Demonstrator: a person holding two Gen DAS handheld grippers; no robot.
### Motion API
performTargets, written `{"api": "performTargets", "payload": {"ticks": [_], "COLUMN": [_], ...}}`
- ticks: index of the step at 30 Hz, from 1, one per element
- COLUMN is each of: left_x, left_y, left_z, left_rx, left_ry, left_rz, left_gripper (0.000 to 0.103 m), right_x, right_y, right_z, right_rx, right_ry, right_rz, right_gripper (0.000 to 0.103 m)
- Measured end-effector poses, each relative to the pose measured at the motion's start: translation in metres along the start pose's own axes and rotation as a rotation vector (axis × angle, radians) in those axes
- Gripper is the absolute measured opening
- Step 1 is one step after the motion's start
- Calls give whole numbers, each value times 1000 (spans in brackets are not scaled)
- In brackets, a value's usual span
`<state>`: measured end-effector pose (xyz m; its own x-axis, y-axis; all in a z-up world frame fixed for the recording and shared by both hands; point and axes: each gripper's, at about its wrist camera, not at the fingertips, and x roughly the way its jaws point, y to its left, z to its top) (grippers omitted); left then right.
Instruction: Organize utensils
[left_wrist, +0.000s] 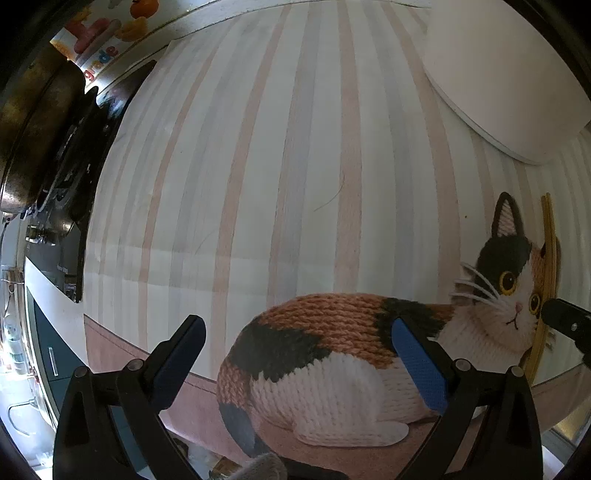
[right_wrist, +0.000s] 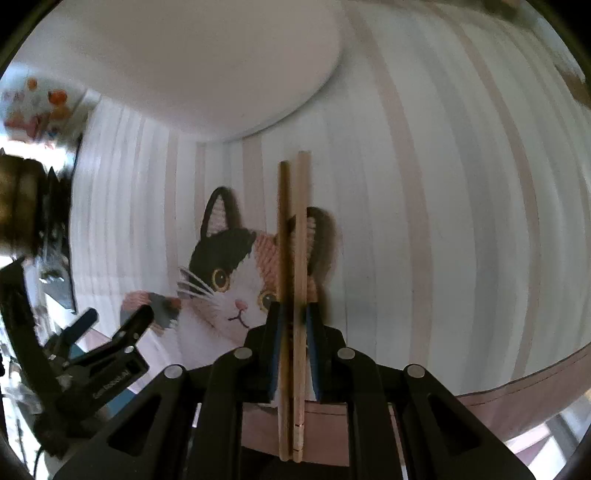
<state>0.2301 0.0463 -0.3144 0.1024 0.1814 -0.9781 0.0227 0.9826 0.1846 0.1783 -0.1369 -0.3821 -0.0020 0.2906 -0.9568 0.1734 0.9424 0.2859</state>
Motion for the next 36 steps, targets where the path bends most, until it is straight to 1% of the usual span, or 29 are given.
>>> {"api": "performTargets", "payload": {"ticks": [3,5,8,9,11,12,13,17,19,21,23,24,25,26,27,28,30,33,36], "left_x": [0,-1,0,0,2,3,3,3,3,4,3,3,3,2,2,2,1,-13,-24], "left_y": [0,-1,-4,-5,-6,-6,-8,-11,-15,-16,-17,-18,-18,-19,-20,-20,-19,-25,-45], "left_z": [2,3,4,4,4,4,4,3,3,3,3,3,4,5,5,5,5,4,7], "left_rx": [3,8,12,14,18,20,20,31,33,33,37,40,42,42,41,37,31,31,92], "left_ry": [-1,-6,-7,-5,-1,1,2,-2,-2,-8,-12,-15,-18,-20,-21,-17,-9,-33,-54], "left_rz": [-8,-14,-19,-20,-18,-17,-16,-4,3,5,9,11,11,11,10,7,-17,-72,-115], "left_gripper": [103,103,103,103,103,103,103,103,103,103,103,103,103,103,103,103,103,102,102], "right_x": [1,1,-1,-1,-3,-6,-8,-7,-6,-3,-2,3,4,4,4,4,1,-9,-21], "right_y": [16,19,9,3,-4,-7,-9,-13,-10,4,10,18,26,29,31,32,26,2,-30], "right_z": [1,0,1,0,0,0,-1,-1,-1,3,4,5,6,7,8,8,10,8,7], "right_rx": [-61,-58,4,30,58,67,71,52,27,10,-22,-36,-65,-81,-87,-84,-66,-48,-3], "right_ry": [-7,-8,0,5,13,5,-7,9,4,1,10,25,18,22,24,23,20,19,23], "right_rz": [-82,-91,-30,8,63,80,76,29,-3,-31,-59,-93,-136,-159,-176,-181,-167,-212,-219], "right_gripper": [13,13,13,15,15,15,15,15,14,14,14,11,10,10,8,7,6,6,7]}}
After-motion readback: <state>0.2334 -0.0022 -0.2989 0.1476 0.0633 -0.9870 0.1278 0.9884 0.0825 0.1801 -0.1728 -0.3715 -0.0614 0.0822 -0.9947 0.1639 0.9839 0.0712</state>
